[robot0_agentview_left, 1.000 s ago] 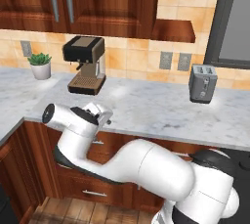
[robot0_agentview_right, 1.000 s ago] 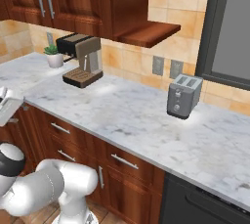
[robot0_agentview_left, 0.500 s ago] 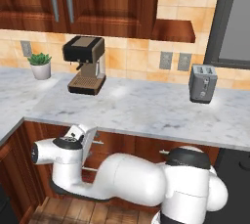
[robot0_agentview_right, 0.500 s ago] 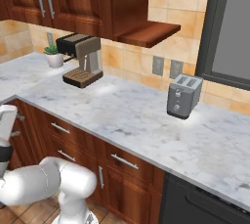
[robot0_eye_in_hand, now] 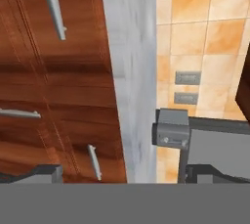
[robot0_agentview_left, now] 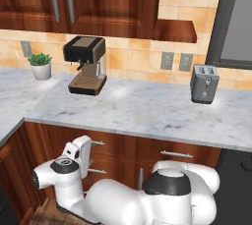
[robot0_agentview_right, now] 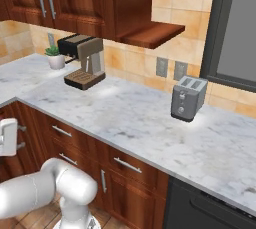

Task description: Take a straw from the drawer in front and place it inside the glass cup on the dining counter.

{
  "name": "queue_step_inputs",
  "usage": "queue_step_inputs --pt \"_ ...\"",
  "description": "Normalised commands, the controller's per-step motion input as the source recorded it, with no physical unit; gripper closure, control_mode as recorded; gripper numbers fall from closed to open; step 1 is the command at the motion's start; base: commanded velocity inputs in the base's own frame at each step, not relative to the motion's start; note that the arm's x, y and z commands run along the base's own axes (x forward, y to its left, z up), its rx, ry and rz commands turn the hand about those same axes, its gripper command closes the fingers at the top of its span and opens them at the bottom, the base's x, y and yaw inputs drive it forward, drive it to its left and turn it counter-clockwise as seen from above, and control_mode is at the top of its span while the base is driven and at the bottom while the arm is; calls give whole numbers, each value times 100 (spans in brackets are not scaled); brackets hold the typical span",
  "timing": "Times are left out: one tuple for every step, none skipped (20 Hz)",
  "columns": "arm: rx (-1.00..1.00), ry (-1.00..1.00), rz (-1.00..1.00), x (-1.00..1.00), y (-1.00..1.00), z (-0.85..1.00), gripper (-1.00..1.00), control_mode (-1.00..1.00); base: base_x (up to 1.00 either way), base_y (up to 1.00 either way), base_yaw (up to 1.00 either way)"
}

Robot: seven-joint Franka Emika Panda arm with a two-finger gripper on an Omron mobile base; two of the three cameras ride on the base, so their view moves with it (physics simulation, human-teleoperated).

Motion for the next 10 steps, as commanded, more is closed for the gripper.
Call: queue_step_inputs --pt "-12 -5 5 17 0 -31 -100 -100 0 0 0" --pt "-11 -5 4 19 0 -30 -100 -100 0 0 0" --pt "-11 -5 3 21 0 -28 -100 -100 0 0 0" --pt "-10 -6 3 24 0 -25 -100 -100 0 0 0" --pt "-9 -5 2 26 0 -28 -100 -100 0 0 0" --pt "-9 -4 2 27 0 -29 -100 -100 0 0 0" --pt "-7 -4 2 24 0 -29 -100 -100 0 0 0" --pt "-6 -3 2 27 0 -29 -100 -100 0 0 0" --pt "-4 -1 1 28 0 -29 -100 -100 0 0 0" --pt "-3 0 1 33 0 -30 -100 -100 0 0 0"
